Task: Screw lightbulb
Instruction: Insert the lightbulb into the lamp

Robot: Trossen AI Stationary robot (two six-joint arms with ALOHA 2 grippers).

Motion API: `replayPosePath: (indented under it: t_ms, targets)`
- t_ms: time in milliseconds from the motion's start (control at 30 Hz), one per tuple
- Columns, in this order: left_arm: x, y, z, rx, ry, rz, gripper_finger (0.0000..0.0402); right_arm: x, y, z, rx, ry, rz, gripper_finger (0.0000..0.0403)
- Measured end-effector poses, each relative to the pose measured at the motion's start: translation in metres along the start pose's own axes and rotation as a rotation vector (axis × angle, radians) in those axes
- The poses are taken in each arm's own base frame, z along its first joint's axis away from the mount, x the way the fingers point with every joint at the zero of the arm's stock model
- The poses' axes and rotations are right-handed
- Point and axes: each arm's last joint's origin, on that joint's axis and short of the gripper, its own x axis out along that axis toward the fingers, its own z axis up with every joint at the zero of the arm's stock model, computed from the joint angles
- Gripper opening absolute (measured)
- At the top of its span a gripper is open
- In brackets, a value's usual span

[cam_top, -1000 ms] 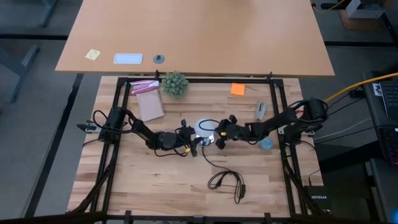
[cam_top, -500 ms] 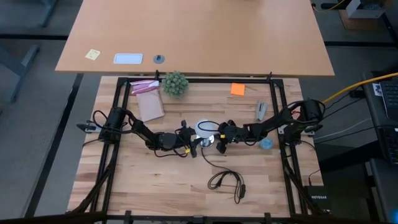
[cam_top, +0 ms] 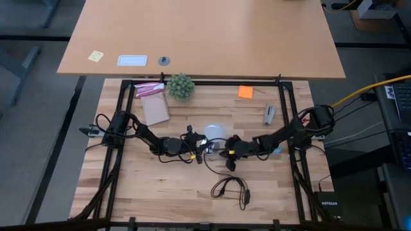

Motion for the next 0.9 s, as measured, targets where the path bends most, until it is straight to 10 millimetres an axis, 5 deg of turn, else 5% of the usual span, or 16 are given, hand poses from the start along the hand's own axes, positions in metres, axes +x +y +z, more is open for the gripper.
replayPosePath:
  t_ms: [233, 500, 900]
  targets:
    - [-0.001, -0.002, -0.001, 0.008, 0.002, -0.002, 0.0143, -0.007, -0.001, 0.002, -0.022, -0.091, -0.19, 0.002]
    - [-0.002, -0.003, -0.001, 0.017, 0.005, -0.001, 0.0143, -0.038, -0.002, 0.022, -0.076, -0.219, -0.397, 0.002]
    - [-0.002, -0.003, -0.002, 0.02, 0.01, -0.001, 0.0143, -0.069, 0.012, 0.058, -0.148, -0.471, -0.352, 0.002]
